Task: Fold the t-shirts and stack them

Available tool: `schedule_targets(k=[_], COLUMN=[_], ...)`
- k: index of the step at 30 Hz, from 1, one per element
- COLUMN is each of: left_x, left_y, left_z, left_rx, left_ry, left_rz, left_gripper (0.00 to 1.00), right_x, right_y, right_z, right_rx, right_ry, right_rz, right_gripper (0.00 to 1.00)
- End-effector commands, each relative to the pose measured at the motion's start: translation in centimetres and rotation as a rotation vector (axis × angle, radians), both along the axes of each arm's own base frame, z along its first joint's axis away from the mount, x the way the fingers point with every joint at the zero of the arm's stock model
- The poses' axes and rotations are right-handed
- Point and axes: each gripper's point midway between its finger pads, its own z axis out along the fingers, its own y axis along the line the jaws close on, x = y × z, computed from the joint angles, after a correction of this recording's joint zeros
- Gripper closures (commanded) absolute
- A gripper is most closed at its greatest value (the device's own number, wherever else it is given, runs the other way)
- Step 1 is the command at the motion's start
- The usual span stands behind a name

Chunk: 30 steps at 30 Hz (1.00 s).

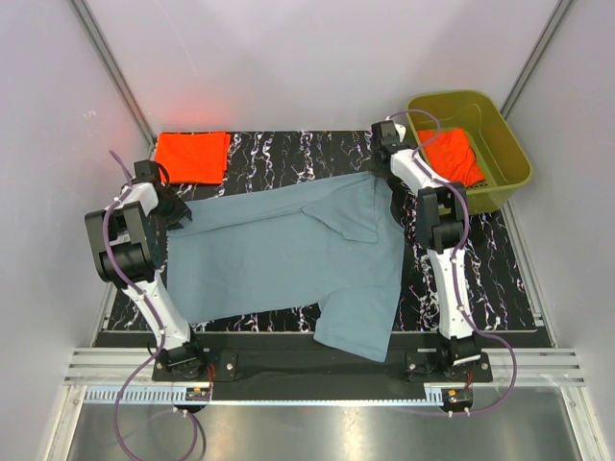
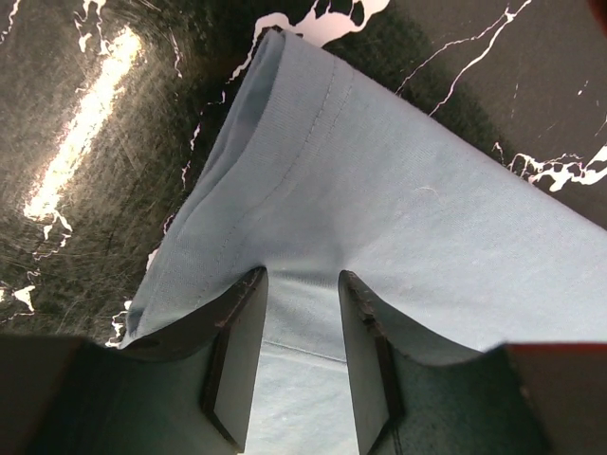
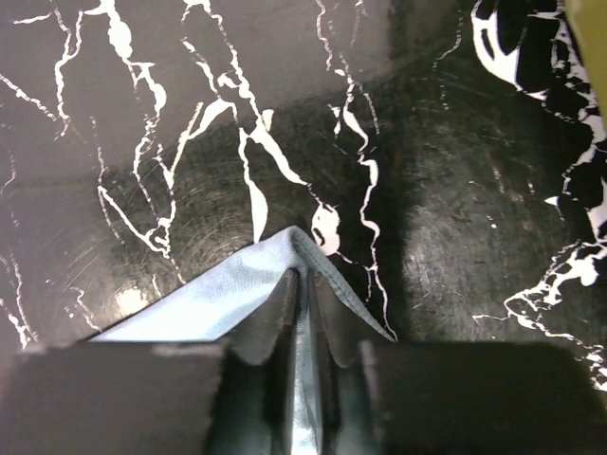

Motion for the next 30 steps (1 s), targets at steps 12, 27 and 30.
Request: schedule_targets(k=[12,27,30], left_x=[-1.1,-8.7,-9.0], left_y=[-0.6,-8.2,-9.6], left_z=[9.1,11.3,10.8], left_rx=[0.115,0.079,0.007], left_ry=[-0.147,-0.215,-0.223], left_rz=[-0.021,-0.235,-0.236], left_gripper=[0.41,0.46,0.48], right_x=[-5.5,-24.2,-25.0], right_y=[1.1,10.7,10.4], right_z=[13.2,6.4,5.7], right_rx=[0.024,0.176,0.190], right_ry=[-0.004,0.231,0.266], right_rz=[0.035,0.553,0.521], right_gripper=[0.27,0.47,0.56])
